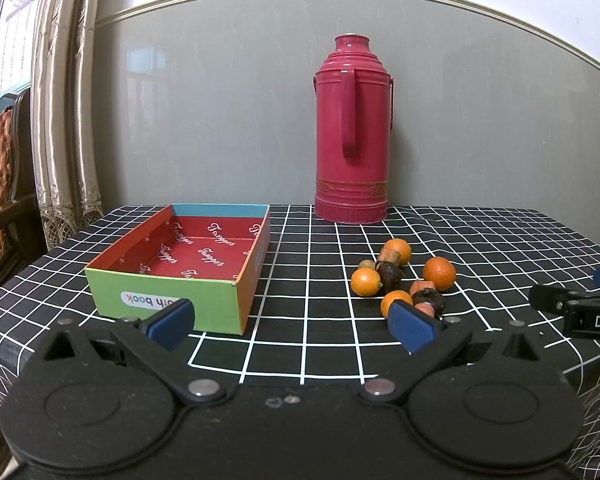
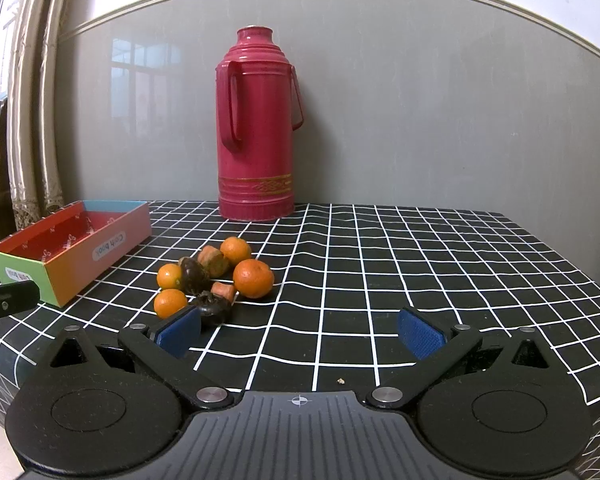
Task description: Organize fruits
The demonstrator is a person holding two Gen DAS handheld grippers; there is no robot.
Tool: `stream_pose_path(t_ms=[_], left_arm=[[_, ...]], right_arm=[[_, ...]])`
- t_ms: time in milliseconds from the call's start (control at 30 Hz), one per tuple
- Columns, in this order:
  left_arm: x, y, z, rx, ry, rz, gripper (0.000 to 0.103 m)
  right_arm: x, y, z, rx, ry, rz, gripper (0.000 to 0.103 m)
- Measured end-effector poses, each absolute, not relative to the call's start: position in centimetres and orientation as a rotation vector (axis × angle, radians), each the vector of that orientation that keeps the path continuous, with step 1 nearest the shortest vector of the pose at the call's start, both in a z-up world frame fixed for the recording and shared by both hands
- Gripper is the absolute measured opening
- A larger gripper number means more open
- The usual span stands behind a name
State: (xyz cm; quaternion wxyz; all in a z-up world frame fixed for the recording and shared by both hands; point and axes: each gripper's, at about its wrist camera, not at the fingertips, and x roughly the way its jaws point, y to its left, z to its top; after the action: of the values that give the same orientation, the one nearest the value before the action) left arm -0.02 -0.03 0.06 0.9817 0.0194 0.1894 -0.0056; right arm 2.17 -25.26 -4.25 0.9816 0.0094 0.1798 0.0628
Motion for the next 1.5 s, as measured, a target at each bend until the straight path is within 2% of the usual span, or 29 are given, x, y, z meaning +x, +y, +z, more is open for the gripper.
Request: stream_pose_path(t_ms=[1167,1500], left_arm=[[0.2,0.2,-0.3,0.025,0.404,-0.005,0.097],[4.2,-1.7,-0.9,0.020,0.395,-0.059,0.095]], right_arm=[[2.1,-25.3,-4.4,0.016,0.367,0.125,0.103],[4.1,-25.7,-3.4,0.038,0.389,0.080,0.103]])
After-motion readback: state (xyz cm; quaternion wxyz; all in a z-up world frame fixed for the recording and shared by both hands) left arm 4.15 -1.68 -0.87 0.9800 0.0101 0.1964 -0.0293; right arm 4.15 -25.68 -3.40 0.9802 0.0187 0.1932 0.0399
